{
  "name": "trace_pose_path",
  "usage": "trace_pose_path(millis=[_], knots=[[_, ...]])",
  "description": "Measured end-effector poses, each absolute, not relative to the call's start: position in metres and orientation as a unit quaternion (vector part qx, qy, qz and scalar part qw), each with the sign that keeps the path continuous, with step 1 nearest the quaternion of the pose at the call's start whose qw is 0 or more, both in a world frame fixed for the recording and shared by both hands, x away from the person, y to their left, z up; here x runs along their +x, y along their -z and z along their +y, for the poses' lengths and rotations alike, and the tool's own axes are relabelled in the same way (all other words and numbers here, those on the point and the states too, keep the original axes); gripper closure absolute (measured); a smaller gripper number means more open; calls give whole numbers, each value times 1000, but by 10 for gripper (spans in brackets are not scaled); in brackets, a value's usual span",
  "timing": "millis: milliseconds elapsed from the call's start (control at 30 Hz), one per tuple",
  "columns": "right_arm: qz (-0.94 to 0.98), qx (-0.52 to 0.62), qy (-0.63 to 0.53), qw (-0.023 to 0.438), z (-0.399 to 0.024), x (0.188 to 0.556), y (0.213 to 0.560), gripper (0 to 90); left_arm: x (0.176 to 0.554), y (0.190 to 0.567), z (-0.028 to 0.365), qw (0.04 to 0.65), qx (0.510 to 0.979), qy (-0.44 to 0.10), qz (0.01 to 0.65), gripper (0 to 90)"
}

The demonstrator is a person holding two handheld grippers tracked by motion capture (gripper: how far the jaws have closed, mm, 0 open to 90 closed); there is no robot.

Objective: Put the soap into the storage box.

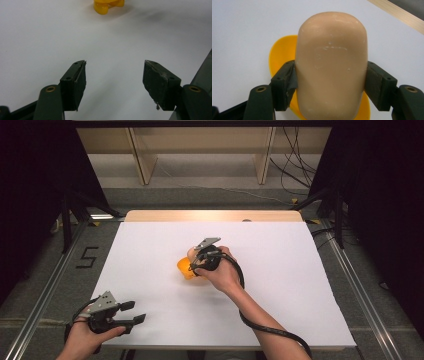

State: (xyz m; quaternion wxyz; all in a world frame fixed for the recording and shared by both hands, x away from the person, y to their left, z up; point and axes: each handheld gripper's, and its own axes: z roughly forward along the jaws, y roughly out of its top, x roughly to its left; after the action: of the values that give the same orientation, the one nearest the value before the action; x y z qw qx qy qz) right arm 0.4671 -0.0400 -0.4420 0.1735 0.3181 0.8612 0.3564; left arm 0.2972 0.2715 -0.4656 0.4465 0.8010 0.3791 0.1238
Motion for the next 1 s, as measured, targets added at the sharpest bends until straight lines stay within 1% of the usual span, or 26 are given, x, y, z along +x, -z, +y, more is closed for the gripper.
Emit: trace_pose_path(millis=[67, 167, 233, 433, 567, 667, 700, 900, 933, 1000], knots=[[863, 319, -354, 169, -40, 467, 443, 332, 298, 466, 272, 447, 800, -126, 380, 349], [860, 317, -358, 178, -39, 468, 445, 332, 298, 466, 272, 447, 800, -126, 379, 348], [864, 320, -351, 165, -39, 467, 444, 332, 298, 466, 272, 446, 801, -126, 379, 348], [861, 318, -357, 173, -39, 468, 445, 332, 297, 465, 272, 444, 803, -125, 378, 349], [866, 326, -345, 158, -39, 467, 445, 332, 298, 465, 272, 444, 802, -125, 378, 349], [867, 321, -345, 160, -40, 468, 446, 332, 297, 465, 272, 444, 802, -125, 379, 348], [865, 332, -344, 151, -39, 467, 446, 332, 298, 466, 272, 446, 801, -126, 378, 348], [864, 327, -349, 159, -37, 467, 449, 332, 297, 465, 273, 444, 804, -121, 377, 348], [868, 328, -342, 147, -38, 467, 447, 331, 297, 465, 272, 446, 803, -121, 377, 348], [869, 326, -339, 150, -38, 467, 448, 331, 297, 465, 272, 447, 802, -122, 377, 348]])
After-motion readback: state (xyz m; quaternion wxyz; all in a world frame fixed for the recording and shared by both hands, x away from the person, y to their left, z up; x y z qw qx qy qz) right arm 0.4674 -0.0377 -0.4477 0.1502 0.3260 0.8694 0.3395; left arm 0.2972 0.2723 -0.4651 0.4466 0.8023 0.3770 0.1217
